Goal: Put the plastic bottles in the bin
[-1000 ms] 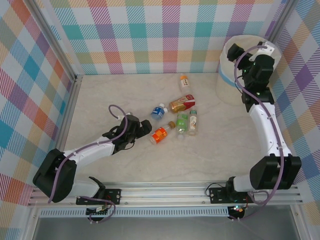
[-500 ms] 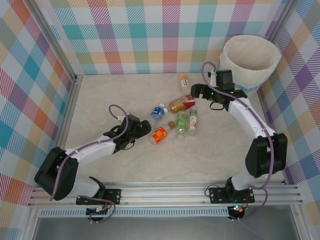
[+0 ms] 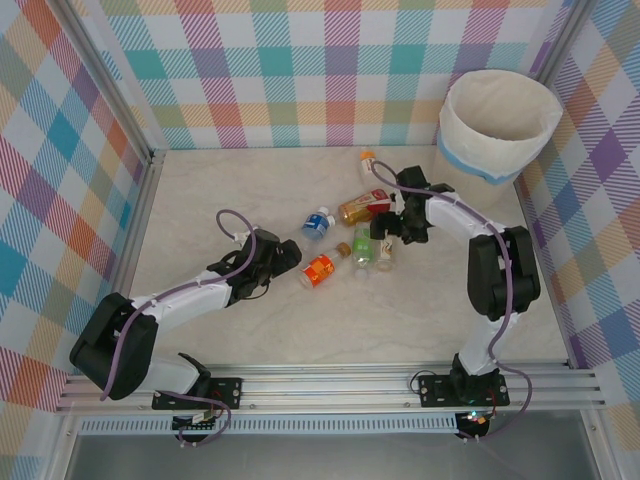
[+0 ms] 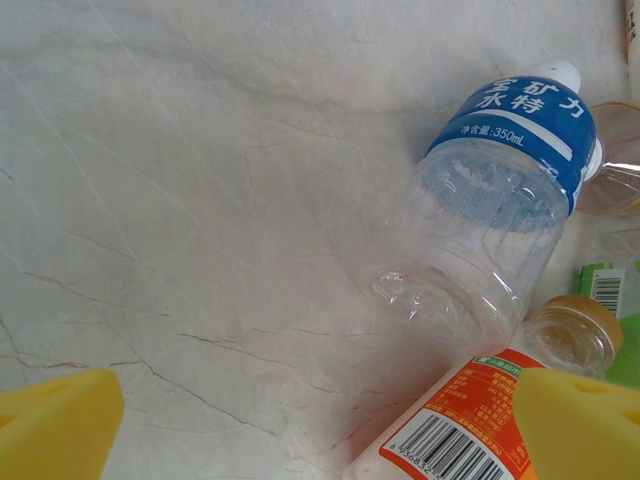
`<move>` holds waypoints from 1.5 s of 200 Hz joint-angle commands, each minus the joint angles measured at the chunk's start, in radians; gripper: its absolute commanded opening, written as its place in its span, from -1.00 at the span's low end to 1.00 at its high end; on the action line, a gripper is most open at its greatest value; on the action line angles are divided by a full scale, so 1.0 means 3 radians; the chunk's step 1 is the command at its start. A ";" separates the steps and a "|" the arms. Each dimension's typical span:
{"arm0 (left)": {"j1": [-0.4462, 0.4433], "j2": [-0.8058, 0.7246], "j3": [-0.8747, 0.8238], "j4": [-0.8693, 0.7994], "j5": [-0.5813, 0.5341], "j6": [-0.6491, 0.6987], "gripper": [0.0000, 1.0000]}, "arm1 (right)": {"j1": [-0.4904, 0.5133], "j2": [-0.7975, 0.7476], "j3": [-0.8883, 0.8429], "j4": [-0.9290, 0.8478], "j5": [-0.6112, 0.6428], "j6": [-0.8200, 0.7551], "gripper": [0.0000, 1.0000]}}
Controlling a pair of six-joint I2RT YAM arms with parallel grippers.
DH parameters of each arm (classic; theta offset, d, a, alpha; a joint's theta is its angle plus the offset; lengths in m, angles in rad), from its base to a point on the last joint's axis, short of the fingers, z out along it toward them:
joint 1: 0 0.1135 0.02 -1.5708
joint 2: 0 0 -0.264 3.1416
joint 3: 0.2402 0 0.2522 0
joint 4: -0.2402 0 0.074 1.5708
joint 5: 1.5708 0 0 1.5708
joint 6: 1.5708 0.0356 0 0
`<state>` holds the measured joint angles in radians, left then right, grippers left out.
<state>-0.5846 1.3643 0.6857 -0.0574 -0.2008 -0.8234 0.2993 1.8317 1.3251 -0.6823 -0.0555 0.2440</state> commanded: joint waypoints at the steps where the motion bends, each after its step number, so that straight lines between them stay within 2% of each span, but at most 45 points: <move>1: 0.0036 0.0020 0.0035 -0.0094 -0.0058 -0.0053 1.00 | 0.0025 -0.0040 -0.0151 -0.0074 0.0005 0.0065 0.75; 36: 0.0037 0.0064 0.0061 -0.0080 -0.0026 -0.0051 1.00 | 0.0025 -0.0058 -0.0202 -0.0146 0.0348 0.0068 0.66; 112: 0.0041 0.0109 0.0077 -0.0054 0.0012 -0.0083 1.00 | 0.0073 0.0165 -0.0204 0.0011 0.0049 0.0168 0.61; 126: 0.0041 0.0108 0.0072 -0.0071 0.0004 -0.0082 1.00 | 0.0089 0.0221 -0.0198 0.0021 0.0025 0.0159 0.50; 163: 0.0043 0.0105 0.0070 -0.0050 0.0006 -0.0087 1.00 | 0.0095 0.0266 -0.0233 0.0063 0.0068 0.0144 0.35; 225: 0.0041 0.0113 0.0062 -0.0045 0.0015 -0.0085 1.00 | 0.0096 -0.0242 -0.0445 0.0298 0.0296 0.0103 0.11; 300: 0.0046 0.0001 -0.0024 0.0151 0.0018 -0.0044 1.00 | 0.0095 -0.1220 -0.0648 0.0926 0.0357 -0.0189 0.05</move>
<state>-0.5838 1.3865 0.6853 -0.0463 -0.1944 -0.8448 0.3214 1.5608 1.1458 -0.5144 0.0521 0.2478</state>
